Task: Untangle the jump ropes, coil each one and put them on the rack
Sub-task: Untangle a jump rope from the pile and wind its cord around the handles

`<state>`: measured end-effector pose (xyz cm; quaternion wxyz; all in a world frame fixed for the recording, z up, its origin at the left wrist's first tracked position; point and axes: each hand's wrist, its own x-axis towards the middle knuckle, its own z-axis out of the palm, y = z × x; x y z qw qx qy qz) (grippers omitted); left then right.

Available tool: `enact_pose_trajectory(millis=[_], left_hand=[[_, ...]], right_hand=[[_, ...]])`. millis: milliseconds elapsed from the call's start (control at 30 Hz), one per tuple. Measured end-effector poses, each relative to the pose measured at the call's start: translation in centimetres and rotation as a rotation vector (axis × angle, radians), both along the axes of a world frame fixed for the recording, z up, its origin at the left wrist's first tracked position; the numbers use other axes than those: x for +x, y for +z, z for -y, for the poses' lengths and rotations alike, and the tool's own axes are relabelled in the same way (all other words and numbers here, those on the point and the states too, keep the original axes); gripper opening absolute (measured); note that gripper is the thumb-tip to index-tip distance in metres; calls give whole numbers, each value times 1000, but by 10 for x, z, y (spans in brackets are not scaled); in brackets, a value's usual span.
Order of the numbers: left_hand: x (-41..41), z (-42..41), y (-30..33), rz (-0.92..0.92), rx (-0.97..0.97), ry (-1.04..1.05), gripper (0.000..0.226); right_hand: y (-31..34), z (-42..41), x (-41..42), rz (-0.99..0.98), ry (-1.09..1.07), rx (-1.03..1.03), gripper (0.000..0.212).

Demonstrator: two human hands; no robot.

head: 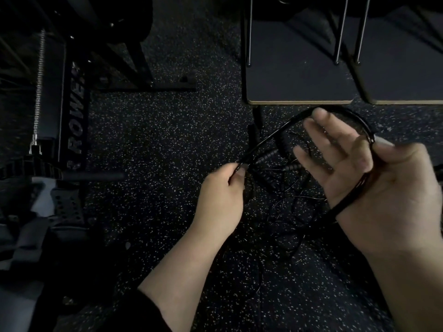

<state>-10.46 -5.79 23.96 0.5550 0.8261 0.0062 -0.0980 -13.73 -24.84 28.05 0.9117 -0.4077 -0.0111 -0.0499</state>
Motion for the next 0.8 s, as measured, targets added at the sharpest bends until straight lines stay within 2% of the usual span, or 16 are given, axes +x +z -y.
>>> enact_pose_trajectory(millis=[100,233,333,467,533,633,700,800], left_hand=[[-5,2,19,-26,-155,-47,22],[-8,-1,38,-19,-366,-71,27],[-8,-7,46,30,-462,-108,33],[-9,-5,46,28,-574,-184,34],[-8,-4,44,21,-656,-141,30],[-4,-6,47,-2,-858,-29,21],[-3,-12,52,-27,-985,39,18],[-2,-23,56,-52,-1076,123,20]], right_hand=[[-2,-4,1,-48,-36,-66,30],[-3,-6,0,-152,-147,-185,51],[0,-8,-3,-223,-238,-229,52],[5,-14,-5,-320,-154,-306,44],[5,-18,-7,-400,-109,-392,39],[-2,-18,-6,-440,-160,-487,38],[-5,-16,-4,-456,-173,-459,37],[-8,-11,0,-500,-130,-333,31]])
